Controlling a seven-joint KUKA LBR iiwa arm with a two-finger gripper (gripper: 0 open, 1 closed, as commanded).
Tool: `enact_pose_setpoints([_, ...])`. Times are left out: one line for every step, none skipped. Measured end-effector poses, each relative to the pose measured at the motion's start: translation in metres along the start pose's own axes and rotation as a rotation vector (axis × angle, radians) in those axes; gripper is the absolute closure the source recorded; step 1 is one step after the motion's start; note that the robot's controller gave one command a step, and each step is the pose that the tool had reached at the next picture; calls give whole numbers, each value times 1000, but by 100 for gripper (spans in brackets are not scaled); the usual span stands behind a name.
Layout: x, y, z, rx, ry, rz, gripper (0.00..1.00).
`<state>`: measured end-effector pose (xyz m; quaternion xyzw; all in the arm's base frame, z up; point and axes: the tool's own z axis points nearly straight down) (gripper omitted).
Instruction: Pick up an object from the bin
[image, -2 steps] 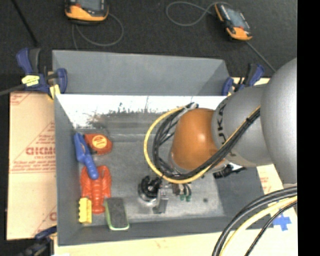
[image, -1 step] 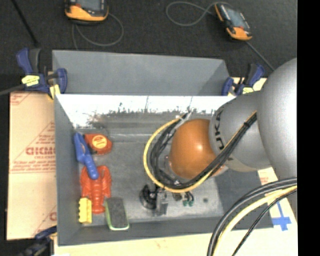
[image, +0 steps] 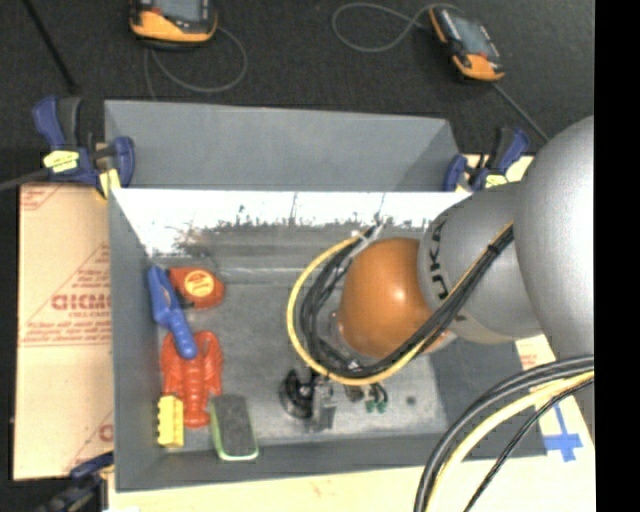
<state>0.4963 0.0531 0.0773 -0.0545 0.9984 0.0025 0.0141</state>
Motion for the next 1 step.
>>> enact_pose_setpoints([-9, 12, -130, 4, 25, -16, 100])
